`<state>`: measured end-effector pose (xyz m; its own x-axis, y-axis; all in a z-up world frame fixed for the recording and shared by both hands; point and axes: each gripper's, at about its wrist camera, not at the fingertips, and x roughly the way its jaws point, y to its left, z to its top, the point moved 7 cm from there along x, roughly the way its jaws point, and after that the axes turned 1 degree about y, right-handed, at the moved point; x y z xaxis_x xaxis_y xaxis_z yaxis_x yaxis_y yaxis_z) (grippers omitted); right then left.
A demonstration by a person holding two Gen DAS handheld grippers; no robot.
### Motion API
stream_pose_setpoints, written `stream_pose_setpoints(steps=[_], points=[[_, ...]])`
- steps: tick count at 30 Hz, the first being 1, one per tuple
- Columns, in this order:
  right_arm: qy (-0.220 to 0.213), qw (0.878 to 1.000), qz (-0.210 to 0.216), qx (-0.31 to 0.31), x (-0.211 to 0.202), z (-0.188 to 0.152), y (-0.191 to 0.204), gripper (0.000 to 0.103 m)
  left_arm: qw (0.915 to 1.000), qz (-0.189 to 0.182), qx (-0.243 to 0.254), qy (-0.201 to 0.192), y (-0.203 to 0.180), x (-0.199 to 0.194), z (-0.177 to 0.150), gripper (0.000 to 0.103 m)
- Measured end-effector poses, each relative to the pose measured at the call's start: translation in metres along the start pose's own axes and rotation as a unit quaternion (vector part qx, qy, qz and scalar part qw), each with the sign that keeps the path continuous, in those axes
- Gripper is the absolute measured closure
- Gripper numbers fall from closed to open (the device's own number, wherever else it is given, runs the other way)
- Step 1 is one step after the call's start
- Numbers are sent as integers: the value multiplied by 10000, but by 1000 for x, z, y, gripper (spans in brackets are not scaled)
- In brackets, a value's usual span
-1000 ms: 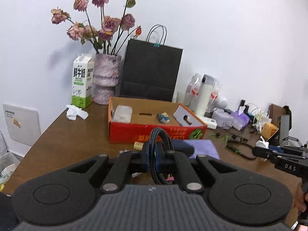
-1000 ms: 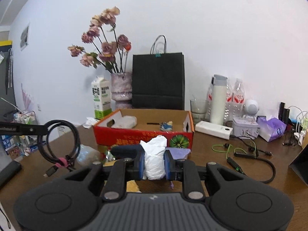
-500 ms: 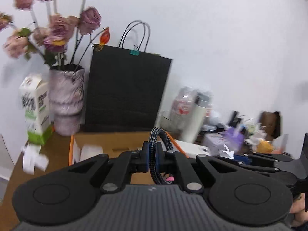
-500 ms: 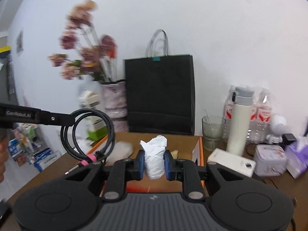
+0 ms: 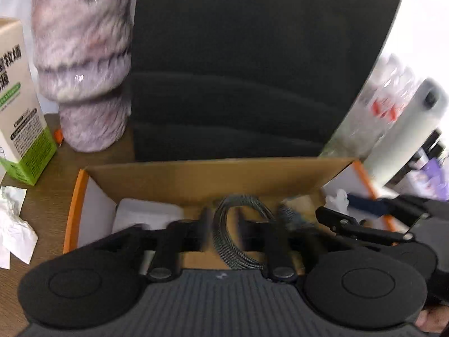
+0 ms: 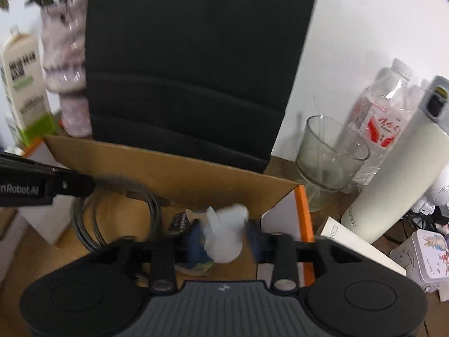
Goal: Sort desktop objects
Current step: 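Drop cable into cardboard box with left tool while right tool releases tissue there, then withdraw both open tools from the cardboard box back over the table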
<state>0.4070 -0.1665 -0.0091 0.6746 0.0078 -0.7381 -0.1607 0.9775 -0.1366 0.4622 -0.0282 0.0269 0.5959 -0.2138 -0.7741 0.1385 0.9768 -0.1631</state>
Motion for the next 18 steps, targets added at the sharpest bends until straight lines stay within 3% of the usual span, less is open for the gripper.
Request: stream_pose_setpoints(steps=[1, 2, 5, 8, 11, 15, 18], points=[[-42, 10000, 51, 5, 2, -1, 1, 38, 9998, 140, 128, -106, 2, 1, -1, 16], [-126, 9998, 113, 49, 4, -1, 3, 24, 9988, 279, 287, -286, 5, -1, -2, 11], [-26, 9992, 281, 270, 12, -9, 1, 19, 9939, 682, 709, -508, 10, -5, -14, 10], [-36, 9986, 377, 360, 4, -13, 3, 19, 9942, 649, 836, -172, 13, -1, -31, 10], [-1, 9970, 615, 462, -5, -20, 8, 19, 9921, 711, 1030, -129, 10, -8, -42, 10], [116, 9965, 606, 565, -22, -37, 10, 16, 9899, 649, 1253, -108, 2, -26, -64, 10], [-42, 9937, 800, 781, -41, -48, 6, 16, 9878, 723, 1199, -686, 0, -55, -78, 9]])
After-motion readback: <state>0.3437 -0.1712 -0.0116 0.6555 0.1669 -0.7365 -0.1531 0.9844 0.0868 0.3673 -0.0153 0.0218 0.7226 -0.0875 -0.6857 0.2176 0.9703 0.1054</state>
